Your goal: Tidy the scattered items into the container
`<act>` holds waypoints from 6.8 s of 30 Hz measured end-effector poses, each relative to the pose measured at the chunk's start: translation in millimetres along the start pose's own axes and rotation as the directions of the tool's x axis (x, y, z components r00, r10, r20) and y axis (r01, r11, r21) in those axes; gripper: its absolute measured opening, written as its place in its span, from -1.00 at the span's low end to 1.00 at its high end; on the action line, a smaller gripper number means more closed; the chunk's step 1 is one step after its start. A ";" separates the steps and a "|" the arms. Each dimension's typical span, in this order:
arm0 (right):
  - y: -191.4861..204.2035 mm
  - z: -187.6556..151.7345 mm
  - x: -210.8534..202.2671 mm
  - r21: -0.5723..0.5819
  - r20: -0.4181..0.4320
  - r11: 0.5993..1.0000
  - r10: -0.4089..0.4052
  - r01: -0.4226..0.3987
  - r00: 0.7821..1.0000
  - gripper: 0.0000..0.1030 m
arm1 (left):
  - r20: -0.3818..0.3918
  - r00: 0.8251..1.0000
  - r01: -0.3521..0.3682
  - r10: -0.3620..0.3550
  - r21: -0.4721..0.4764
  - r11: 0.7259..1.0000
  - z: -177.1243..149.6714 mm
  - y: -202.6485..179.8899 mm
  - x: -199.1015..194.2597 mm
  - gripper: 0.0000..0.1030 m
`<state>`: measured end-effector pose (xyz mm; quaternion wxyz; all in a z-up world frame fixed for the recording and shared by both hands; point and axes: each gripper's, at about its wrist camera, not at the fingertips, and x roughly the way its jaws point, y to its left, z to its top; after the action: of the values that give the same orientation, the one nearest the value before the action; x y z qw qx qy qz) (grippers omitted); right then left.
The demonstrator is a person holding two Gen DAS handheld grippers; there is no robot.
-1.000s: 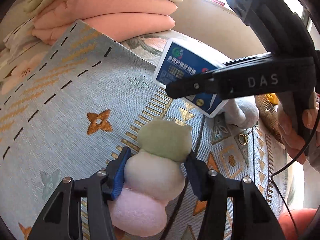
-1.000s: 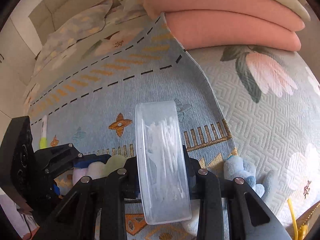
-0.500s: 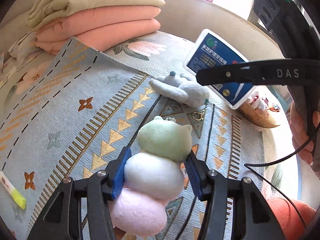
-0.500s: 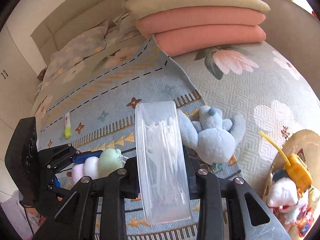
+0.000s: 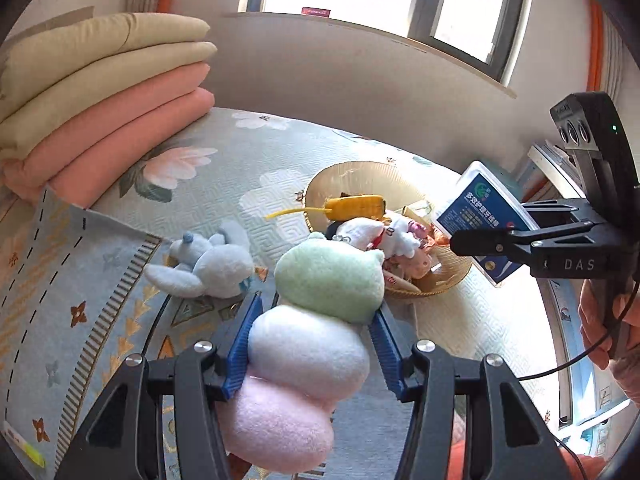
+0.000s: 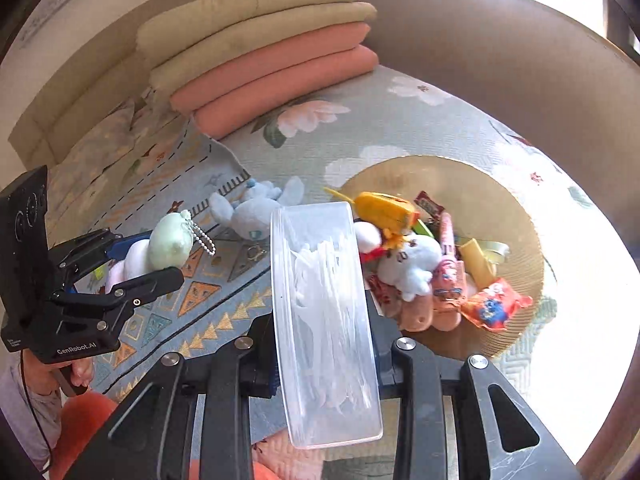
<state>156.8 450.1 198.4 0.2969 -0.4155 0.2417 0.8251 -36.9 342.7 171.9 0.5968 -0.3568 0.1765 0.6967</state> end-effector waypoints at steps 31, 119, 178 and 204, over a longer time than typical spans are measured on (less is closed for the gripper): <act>-151.1 57.0 108.8 0.278 -0.094 0.952 -0.103 0.126 0.990 -0.37 | -0.172 0.982 0.082 -0.080 0.004 0.997 122.0 -44.7 234.1 -0.02; 135.8 79.3 239.6 -0.147 -0.159 0.983 -0.130 0.107 0.979 0.23 | -0.212 0.714 -0.603 0.667 -0.669 0.434 -207.2 303.8 -101.1 -0.60; -165.6 29.0 48.8 0.351 -0.005 0.931 -0.105 0.100 0.994 0.26 | -0.060 0.978 -0.207 0.199 -0.220 0.953 93.2 -55.2 178.6 -0.60; -110.4 11.5 22.5 0.248 -0.021 0.957 -0.149 0.149 0.989 0.48 | -0.160 0.979 -0.182 0.129 -0.388 0.904 -29.6 55.3 77.3 0.24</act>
<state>216.1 542.0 169.1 0.4077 -0.3928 0.3116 0.7631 -83.9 364.8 87.1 0.4408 -0.5009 0.0968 0.7385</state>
